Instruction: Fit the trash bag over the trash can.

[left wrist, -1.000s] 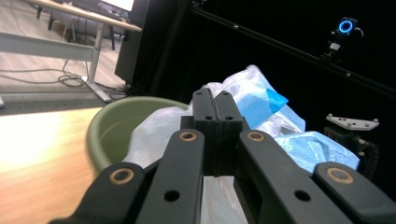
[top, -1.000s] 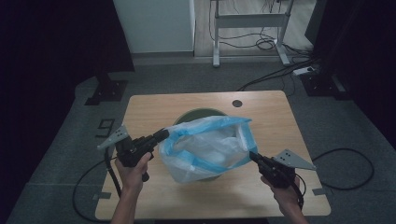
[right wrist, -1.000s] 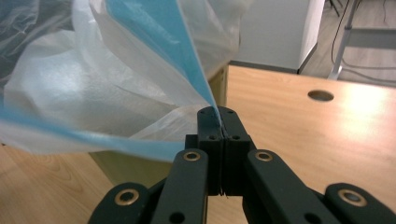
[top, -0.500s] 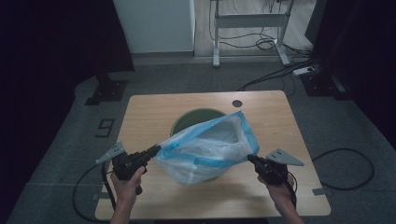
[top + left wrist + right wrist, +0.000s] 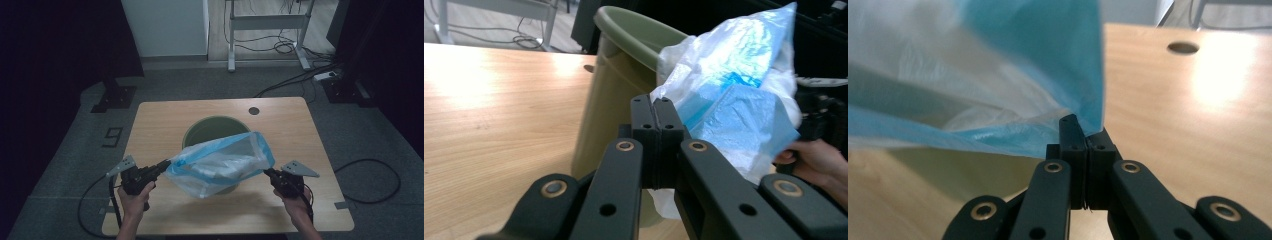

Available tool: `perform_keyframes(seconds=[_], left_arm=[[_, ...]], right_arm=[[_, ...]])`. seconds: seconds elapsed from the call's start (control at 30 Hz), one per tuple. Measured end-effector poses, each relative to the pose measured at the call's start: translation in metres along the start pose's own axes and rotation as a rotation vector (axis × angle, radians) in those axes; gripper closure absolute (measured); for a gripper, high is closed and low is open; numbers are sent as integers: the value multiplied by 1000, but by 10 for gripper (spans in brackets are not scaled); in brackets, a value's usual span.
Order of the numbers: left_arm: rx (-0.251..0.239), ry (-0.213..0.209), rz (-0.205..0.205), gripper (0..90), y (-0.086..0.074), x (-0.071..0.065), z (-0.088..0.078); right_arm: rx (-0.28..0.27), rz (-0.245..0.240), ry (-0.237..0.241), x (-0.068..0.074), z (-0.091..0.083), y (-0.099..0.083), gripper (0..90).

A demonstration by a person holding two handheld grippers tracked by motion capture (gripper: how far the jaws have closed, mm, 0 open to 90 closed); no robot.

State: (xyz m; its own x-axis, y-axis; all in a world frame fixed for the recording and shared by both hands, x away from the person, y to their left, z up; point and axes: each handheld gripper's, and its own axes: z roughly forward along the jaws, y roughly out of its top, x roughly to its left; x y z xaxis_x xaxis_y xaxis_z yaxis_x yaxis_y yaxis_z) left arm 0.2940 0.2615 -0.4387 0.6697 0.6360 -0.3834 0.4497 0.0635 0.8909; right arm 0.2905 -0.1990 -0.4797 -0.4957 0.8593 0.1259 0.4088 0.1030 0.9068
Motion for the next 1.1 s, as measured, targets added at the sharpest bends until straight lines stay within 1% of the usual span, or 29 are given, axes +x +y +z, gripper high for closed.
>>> perform_keyframes(seconds=[0.03, 0.07, 0.1, 0.13, 0.17, 0.2, 0.23, 0.27, 0.33, 0.4, 0.43, 0.47, 0.57, 0.63, 0.7, 0.77, 0.83, 0.87, 0.9, 0.97, 1.0, 1.03, 1.07, 1.1], left_arm=[[-2, 2, -5, 893, 1, 1, 1], [-10, 8, -6, 863, 3, 1, 2], [-18, 10, 0, 814, 5, -1, 2], [-28, 9, 9, 736, 8, -4, 1], [-40, 2, 33, 638, 12, -9, -1], [-48, -7, 49, 573, 14, -12, -3], [-57, -27, 76, 523, 20, -17, -7], [-59, -36, 90, 464, 23, -20, -9], [-68, -56, 122, 400, 31, -27, -13], [-83, -75, 154, 377, 41, -37, -16], [-84, -74, 167, 378, 44, -41, -16], [-78, -69, 181, 380, 48, -44, -14], [-55, -68, 200, 375, 56, -49, -5], [-32, -53, 218, 369, 60, -52, 5], [6, -52, 232, 350, 64, -55, 16], [52, -47, 250, 328, 67, -58, 27], [104, -43, 276, 316, 68, -62, 37], [132, -40, 293, 313, 68, -65, 42], [157, -25, 315, 329, 68, -68, 47], [204, 25, 364, 419, 67, -73, 55], [222, 49, 383, 509, 66, -75, 59], [242, 65, 394, 598, 66, -75, 62], [258, 79, 393, 679, 67, -74, 64], [268, 83, 385, 763, 67, -73, 66]], right_arm=[[-5, -4, -8, -1, 0, 4, 879], [-10, -4, -13, -2, 0, 7, 878], [-15, -3, -13, -2, -1, 10, 875], [-21, -9, -15, -2, -2, 12, 875], [-27, -15, -16, -1, -3, 14, 873], [-35, -20, -17, 0, -5, 16, 872], [-40, -23, -17, 1, -6, 17, 871], [-47, -28, -19, 1, -8, 18, 871], [-53, -28, -19, 2, -10, 20, 870], [-57, -26, -20, 2, -12, 21, 869], [-59, -26, -19, 1, -13, 22, 868], [-62, -25, -20, 2, -13, 22, 867], [-65, -23, -18, 2, -14, 22, 862], [-63, -23, -16, 2, -14, 22, 859], [-64, -23, -14, 3, -13, 22, 855], [-65, -23, -11, 4, -13, 22, 852], [-69, -26, -7, 5, -13, 23, 846], [-71, -26, -5, 5, -14, 23, 845], [-73, -26, -3, 6, -14, 23, 843], [-74, -29, 1, 6, -14, 24, 838], [-75, -30, 1, 7, -14, 24, 837], [-76, -30, 5, 7, -15, 24, 836], [-77, -33, 10, 7, -15, 24, 835], [-78, -36, 16, 8, -16, 24, 826]])
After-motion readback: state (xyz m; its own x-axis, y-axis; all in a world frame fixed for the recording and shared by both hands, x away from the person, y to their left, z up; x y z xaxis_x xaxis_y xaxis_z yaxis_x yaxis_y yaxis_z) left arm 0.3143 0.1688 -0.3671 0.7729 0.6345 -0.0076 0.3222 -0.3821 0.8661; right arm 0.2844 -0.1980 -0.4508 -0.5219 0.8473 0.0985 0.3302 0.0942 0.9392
